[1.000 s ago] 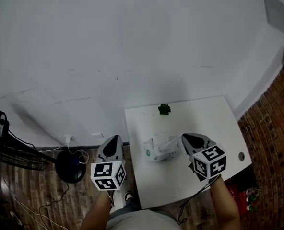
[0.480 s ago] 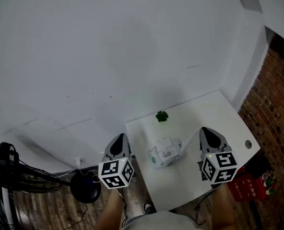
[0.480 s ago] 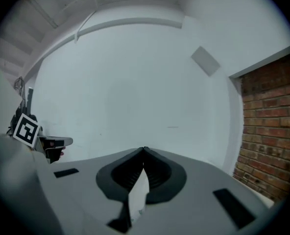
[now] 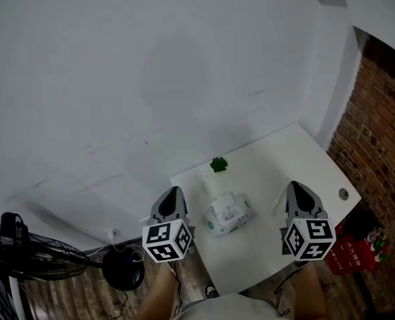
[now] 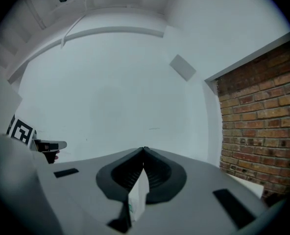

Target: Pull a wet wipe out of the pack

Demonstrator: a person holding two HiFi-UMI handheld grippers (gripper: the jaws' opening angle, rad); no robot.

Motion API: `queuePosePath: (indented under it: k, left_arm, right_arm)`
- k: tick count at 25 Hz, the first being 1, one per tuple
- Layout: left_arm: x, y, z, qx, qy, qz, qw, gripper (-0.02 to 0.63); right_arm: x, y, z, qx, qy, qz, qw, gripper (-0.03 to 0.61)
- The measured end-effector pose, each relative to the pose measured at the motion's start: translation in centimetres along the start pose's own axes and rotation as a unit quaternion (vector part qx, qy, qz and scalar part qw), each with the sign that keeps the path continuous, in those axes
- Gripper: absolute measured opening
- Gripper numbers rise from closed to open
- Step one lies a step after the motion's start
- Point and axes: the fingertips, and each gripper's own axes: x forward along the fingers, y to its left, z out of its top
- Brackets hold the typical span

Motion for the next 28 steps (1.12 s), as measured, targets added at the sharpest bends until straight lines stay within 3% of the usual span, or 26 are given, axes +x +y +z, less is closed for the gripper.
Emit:
queuePosePath:
  k: [28]
  left_arm:
    - [-0.3,0.3,-1.1,-0.005,0.013,-0.007,0.9999,0.003]
  right_arm:
    - [-1.3,0.7,-0.1,0.014,-0.003,-0.002,1.000,0.002]
